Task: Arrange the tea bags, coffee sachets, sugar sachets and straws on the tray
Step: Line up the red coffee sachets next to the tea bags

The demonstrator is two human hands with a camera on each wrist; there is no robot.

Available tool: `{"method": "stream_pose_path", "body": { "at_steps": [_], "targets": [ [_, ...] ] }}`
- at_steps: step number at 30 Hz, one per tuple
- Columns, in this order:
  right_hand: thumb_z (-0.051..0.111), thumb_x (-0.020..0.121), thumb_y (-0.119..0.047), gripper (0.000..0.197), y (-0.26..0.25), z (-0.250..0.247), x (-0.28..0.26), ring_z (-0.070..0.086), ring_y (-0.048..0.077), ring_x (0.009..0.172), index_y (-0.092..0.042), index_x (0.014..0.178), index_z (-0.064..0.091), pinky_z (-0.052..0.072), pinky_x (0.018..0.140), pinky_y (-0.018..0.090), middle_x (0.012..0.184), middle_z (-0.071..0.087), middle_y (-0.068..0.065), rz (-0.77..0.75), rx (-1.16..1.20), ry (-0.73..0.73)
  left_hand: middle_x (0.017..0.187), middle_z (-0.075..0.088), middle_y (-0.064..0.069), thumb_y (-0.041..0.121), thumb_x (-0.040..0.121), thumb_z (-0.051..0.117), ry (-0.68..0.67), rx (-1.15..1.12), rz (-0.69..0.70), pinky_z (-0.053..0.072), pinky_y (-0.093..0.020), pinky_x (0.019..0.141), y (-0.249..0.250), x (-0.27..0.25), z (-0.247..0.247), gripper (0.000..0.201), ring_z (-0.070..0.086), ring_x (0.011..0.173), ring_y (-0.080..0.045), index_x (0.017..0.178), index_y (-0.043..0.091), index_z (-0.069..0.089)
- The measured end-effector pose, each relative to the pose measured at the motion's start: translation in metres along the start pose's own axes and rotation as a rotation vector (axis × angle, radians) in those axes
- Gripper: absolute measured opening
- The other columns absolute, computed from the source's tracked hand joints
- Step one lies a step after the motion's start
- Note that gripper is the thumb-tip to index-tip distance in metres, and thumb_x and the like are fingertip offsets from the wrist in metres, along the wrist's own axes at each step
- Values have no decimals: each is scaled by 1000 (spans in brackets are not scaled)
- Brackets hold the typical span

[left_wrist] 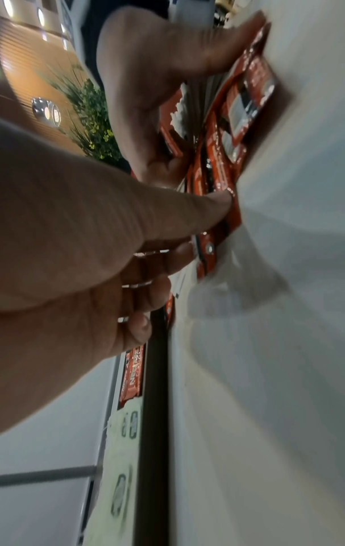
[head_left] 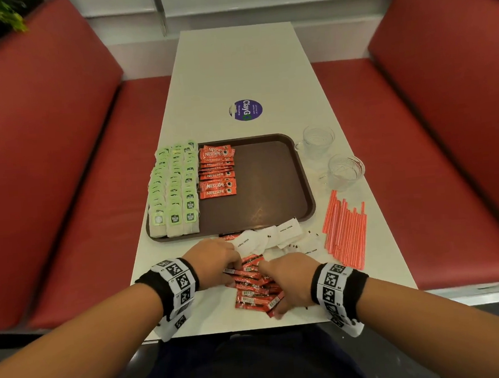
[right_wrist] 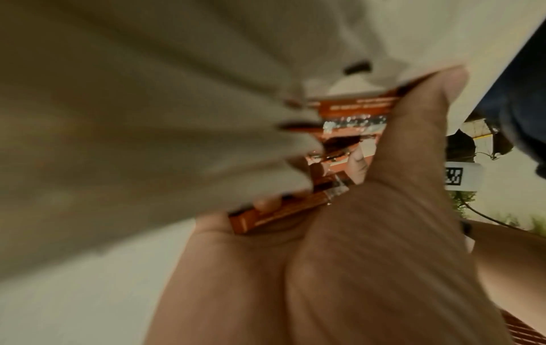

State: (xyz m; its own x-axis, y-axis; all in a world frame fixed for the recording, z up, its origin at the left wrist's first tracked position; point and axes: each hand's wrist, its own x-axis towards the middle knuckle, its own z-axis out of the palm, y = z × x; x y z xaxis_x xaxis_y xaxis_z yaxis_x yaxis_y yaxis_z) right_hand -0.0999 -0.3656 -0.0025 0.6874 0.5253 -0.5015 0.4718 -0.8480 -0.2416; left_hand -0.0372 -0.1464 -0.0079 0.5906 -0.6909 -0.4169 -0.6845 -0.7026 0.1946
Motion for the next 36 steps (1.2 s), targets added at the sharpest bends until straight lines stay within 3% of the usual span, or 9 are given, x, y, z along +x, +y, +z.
{"method": "stream_pose_path", "body": {
  "at_steps": [5, 10, 15, 18, 23, 27, 29, 33, 36],
  "targets": [
    [82, 68, -59, 79, -7, -10, 16, 64, 23, 93, -25, 126, 40, 54, 84, 39, 110, 67, 0, 37, 26, 58, 87, 54, 14, 39, 82, 74, -5, -81, -90, 37, -26, 70, -13, -4, -4, 18, 50, 82, -10, 88, 28, 61],
    [79, 74, -54, 66, -9, -22, 33, 64, 26, 92, -22, 119, 43, 52, 77, 36, 106, 66, 2, 50, 15, 96, 84, 56, 8, 30, 82, 65, 76, -89, -151, 45, -29, 69, -28, -9, -14, 14, 54, 79, -15, 76, 22, 55],
    [68, 80, -65, 53, -3, -35, 43, 55, 20, 79, -25, 102, 41, 45, 68, 33, 87, 55, -4, 73, 204, 158, 75, 52, 8, 27, 78, 63, 126, -60, -146, 45, -29, 66, -40, -11, -28, 24, 51, 73, -12, 64, 25, 43],
    [49, 93, -65, 44, 1, -44, 49, 53, 18, 75, -23, 103, 50, 39, 63, 32, 76, 52, -9, 109, 332, 308, 72, 47, 11, 22, 74, 63, 222, -41, -87, 32, -20, 57, -45, -11, -33, 26, 44, 70, -9, 61, 28, 41],
    [44, 100, -55, 43, 16, -64, 64, 64, 21, 94, -21, 116, 63, 53, 82, 38, 103, 71, 1, 52, 402, 328, 73, 48, 14, 16, 68, 72, 397, -104, 23, 32, -19, 55, -45, -7, -37, 36, 44, 61, -6, 62, 29, 39],
    [52, 101, -40, 26, 27, -75, 75, 59, 19, 75, -25, 81, 59, 52, 74, 41, 77, 61, -5, -9, 436, 238, 74, 51, 15, 34, 75, 82, 420, -182, 16, 36, -18, 57, -44, -3, -42, 33, 47, 62, -3, 68, 27, 50],
    [51, 101, -36, 27, 29, -79, 79, 58, 21, 73, -28, 75, 51, 51, 72, 41, 73, 57, -6, -4, 405, 262, 73, 49, 18, 45, 78, 78, 387, -225, -42, 33, -12, 58, -45, 1, -45, 26, 45, 62, 2, 79, 28, 58],
    [51, 101, -30, 21, 32, -84, 85, 56, 20, 73, -23, 81, 52, 47, 68, 36, 78, 59, -2, -12, 376, 298, 81, 56, 20, 43, 89, 68, 380, -263, -118, 32, -12, 64, -56, 14, -51, 18, 48, 72, 3, 103, 32, 67],
    [51, 99, -25, 10, 35, -85, 88, 56, 16, 76, -21, 97, 60, 46, 71, 32, 88, 66, 0, -9, 434, 329, 87, 60, 15, 39, 90, 67, 348, -227, -156, 37, -24, 75, -70, 30, -56, 12, 49, 86, -5, 99, 32, 72]
  ]
}}
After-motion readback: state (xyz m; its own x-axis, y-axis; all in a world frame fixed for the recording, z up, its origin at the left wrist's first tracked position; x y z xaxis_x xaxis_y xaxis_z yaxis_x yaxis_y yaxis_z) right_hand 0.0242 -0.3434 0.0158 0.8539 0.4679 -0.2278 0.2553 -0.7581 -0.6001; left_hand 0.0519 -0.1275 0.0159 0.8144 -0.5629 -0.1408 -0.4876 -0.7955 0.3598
